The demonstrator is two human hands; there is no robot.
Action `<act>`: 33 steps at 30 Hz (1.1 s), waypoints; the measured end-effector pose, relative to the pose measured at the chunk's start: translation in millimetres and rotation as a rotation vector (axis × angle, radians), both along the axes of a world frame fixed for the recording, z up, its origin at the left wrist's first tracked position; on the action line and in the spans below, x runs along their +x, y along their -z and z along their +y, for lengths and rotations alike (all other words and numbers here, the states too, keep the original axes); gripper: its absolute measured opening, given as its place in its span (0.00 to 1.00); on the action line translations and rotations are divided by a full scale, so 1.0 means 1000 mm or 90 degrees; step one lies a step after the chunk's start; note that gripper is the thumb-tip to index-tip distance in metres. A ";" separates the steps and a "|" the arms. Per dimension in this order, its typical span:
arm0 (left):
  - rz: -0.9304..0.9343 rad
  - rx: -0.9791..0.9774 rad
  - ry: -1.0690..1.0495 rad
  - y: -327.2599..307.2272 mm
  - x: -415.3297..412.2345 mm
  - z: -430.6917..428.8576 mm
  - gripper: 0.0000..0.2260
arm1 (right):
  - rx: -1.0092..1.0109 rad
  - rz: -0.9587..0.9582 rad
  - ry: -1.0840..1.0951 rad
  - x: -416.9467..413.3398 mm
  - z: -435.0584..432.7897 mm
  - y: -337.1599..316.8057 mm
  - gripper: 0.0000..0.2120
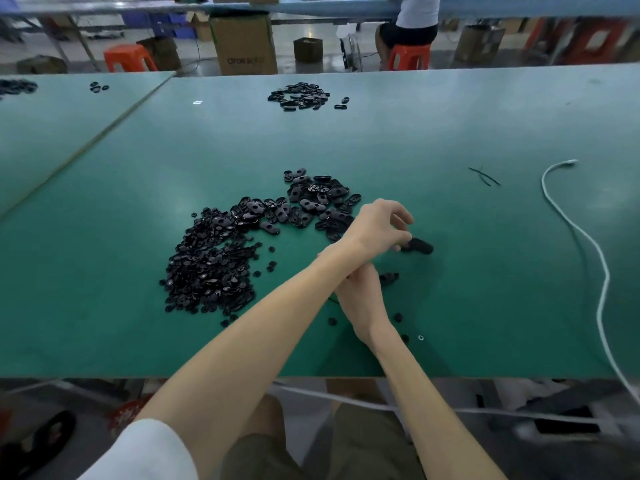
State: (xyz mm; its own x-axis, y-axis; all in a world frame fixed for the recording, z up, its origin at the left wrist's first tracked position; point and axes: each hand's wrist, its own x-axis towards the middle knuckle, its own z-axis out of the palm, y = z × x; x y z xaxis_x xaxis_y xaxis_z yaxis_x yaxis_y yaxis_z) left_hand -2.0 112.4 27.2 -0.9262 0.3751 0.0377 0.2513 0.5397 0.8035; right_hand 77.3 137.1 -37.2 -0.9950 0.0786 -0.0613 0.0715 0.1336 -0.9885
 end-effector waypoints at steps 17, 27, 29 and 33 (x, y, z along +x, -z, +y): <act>0.147 -0.270 -0.039 0.027 -0.004 -0.104 0.10 | -0.017 0.085 -0.030 0.002 -0.001 -0.002 0.03; 0.304 -0.340 -0.081 0.050 0.008 -0.112 0.08 | -0.097 0.078 0.009 0.002 0.000 -0.002 0.05; 0.309 -0.313 -0.090 0.051 0.011 -0.114 0.07 | -0.106 0.082 0.024 0.002 0.001 -0.001 0.05; 0.166 -0.075 -0.117 0.043 0.022 -0.117 0.05 | -0.094 0.108 0.071 0.001 0.003 -0.001 0.08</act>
